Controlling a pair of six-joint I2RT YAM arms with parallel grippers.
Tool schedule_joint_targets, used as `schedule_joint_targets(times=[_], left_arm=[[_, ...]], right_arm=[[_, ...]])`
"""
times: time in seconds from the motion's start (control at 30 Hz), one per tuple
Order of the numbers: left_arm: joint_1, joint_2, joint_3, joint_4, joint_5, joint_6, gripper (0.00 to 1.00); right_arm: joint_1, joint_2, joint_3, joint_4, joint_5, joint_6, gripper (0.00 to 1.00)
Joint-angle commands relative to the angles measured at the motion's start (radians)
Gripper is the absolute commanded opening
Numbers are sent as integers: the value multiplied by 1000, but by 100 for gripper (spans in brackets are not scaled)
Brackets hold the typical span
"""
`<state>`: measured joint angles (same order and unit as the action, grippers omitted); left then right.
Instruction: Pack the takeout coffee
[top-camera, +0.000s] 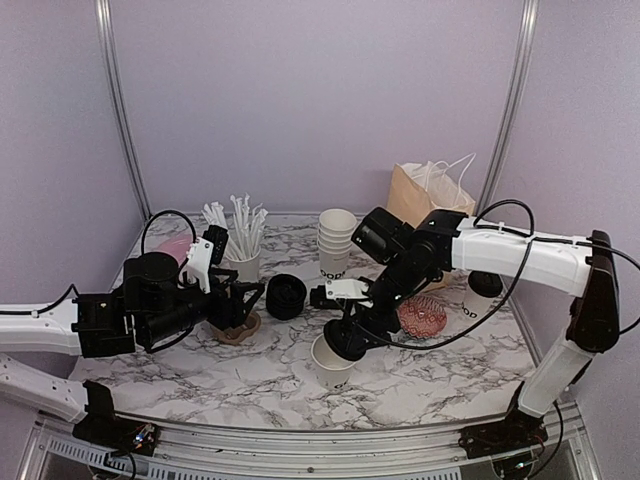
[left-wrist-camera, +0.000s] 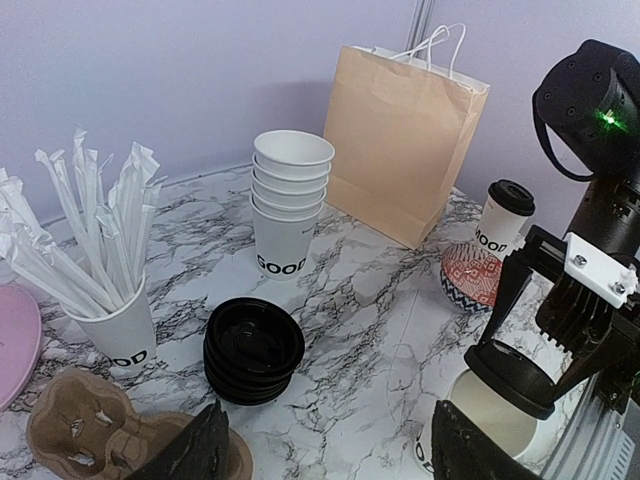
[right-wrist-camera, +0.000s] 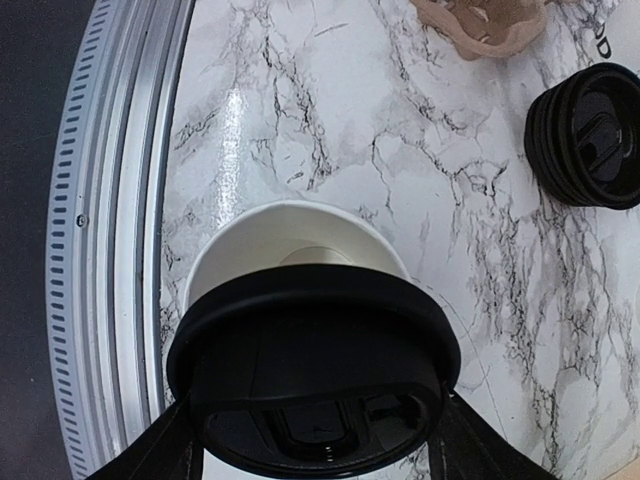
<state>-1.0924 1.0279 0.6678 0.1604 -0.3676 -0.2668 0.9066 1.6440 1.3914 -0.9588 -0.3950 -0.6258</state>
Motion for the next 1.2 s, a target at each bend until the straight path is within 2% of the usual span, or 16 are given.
schedule_joint_targets(times=[0.0, 0.5, 1.17], left_arm=[[2, -2, -11, 35, -1, -1, 70], [2, 5, -6, 34, -2, 10, 70], [3, 4, -11, 37, 2, 3, 70]], right_arm=[[13, 19, 38, -13, -11, 1, 66], [43, 9, 99, -80, 33, -1, 66], [66, 48, 112, -76, 22, 1, 66]])
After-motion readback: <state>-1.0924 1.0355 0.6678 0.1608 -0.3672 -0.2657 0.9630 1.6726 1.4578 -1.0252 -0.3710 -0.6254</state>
